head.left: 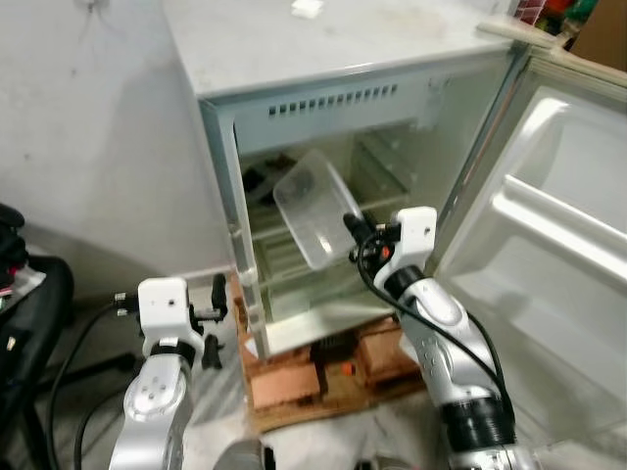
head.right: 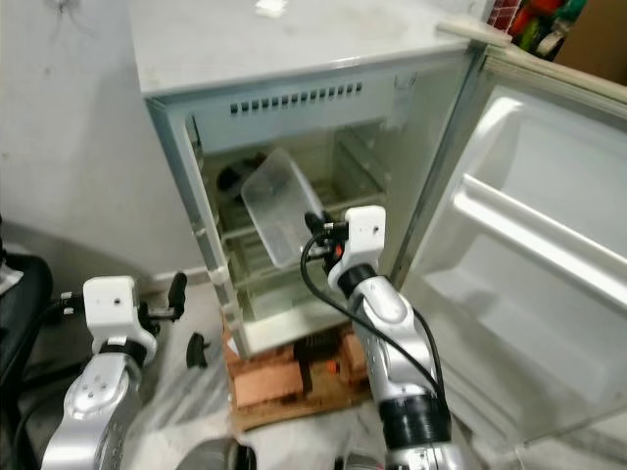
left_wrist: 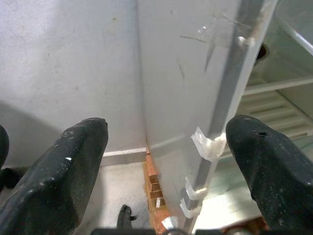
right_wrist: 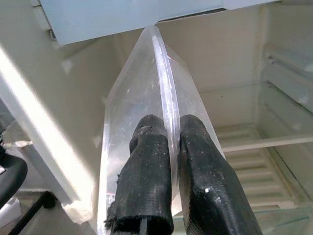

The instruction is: Restocking fridge

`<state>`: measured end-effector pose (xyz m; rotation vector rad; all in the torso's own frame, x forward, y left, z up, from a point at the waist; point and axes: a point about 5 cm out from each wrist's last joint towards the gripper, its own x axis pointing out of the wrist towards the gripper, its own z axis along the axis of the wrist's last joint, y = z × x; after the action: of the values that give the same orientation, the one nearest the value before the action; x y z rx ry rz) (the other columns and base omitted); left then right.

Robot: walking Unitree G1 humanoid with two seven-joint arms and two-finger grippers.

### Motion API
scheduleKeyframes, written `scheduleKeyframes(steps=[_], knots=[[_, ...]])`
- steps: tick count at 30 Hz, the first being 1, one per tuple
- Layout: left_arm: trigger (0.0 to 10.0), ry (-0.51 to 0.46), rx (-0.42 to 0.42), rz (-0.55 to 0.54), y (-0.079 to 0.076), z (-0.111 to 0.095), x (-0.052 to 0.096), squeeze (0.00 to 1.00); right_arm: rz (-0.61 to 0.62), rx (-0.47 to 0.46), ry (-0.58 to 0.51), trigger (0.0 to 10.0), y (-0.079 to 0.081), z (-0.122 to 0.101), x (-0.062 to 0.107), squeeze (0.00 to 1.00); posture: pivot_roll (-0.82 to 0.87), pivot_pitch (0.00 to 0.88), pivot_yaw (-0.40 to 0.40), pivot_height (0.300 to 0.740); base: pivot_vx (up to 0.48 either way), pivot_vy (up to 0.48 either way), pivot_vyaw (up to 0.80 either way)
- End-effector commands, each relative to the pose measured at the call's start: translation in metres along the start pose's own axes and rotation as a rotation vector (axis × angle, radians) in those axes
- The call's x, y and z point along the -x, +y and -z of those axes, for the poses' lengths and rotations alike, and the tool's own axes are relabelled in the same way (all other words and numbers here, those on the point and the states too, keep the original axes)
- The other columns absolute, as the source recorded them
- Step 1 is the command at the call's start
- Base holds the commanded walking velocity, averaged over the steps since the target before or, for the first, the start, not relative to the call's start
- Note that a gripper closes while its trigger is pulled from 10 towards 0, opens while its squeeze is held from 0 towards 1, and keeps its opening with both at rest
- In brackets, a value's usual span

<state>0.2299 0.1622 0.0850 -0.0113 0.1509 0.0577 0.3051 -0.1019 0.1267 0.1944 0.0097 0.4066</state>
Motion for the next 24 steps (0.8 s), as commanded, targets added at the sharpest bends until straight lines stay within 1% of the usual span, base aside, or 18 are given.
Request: scheduleKeyframes(steps=[1,5,8,9,10,11,13,15,17,24], knots=[[10.0,-0.009,-0.008,0.003,-0.002,-0.002,0.0,0.0,0.014,0.006,-0.012,10.0,-0.005,-0.003,0.001,0.0,0.11,0.086,-0.006,0.74,0.0,0.0,0.0],[10.0,-0.011,0.0,0.02,-0.002,-0.003,0.003,0.0,0.038,-0.005,-0.024,10.0,-0.008,-0.005,0.002,0.0,0.11,0.085,-0.005,0.74,0.0,0.0,0.0],[10.0,-0.002,0.025,0.05,-0.001,-0.001,0.012,0.0,0.068,0.007,-0.027,10.0,-0.013,-0.005,0.006,0.0,0.1,0.087,-0.006,0.74,0.0,0.0,0.0],[10.0,-0.002,0.025,0.05,-0.001,-0.001,0.012,0.0,0.068,0.007,-0.027,10.0,-0.013,-0.005,0.006,0.0,0.1,0.087,-0.006,0.74,0.0,0.0,0.0],[10.0,0.007,0.042,0.067,0.0,0.001,0.019,0.0,0.093,0.01,-0.023,10.0,-0.018,-0.004,0.01,0.0,0.1,0.088,-0.006,0.74,0.0,0.0,0.0],[10.0,0.012,0.042,0.069,0.002,0.004,0.025,0.0,0.128,0.006,-0.021,10.0,-0.023,-0.003,0.015,0.0,0.11,0.09,-0.008,0.74,0.0,0.0,0.0],[10.0,0.017,0.039,0.079,0.002,0.006,0.029,0.0,0.153,0.006,-0.018,10.0,-0.028,-0.002,0.019,0.0,0.11,0.092,-0.007,0.74,0.0,0.0,0.0],[10.0,0.018,0.037,0.08,0.002,0.007,0.031,0.0,0.167,0.007,-0.014,10.0,-0.03,-0.001,0.021,0.0,0.11,0.093,-0.006,0.74,0.0,0.0,0.0],[10.0,0.006,0.039,0.079,0.002,0.004,0.029,0.0,0.167,0.008,-0.013,10.0,-0.03,0.0,0.022,0.0,0.11,0.091,-0.006,0.74,0.0,0.0,0.0],[10.0,0.001,0.036,0.088,-0.001,0.002,0.025,0.0,0.17,0.017,-0.025,10.0,-0.03,-0.004,0.017,0.0,0.1,0.086,-0.008,0.74,0.0,0.0,0.0]])
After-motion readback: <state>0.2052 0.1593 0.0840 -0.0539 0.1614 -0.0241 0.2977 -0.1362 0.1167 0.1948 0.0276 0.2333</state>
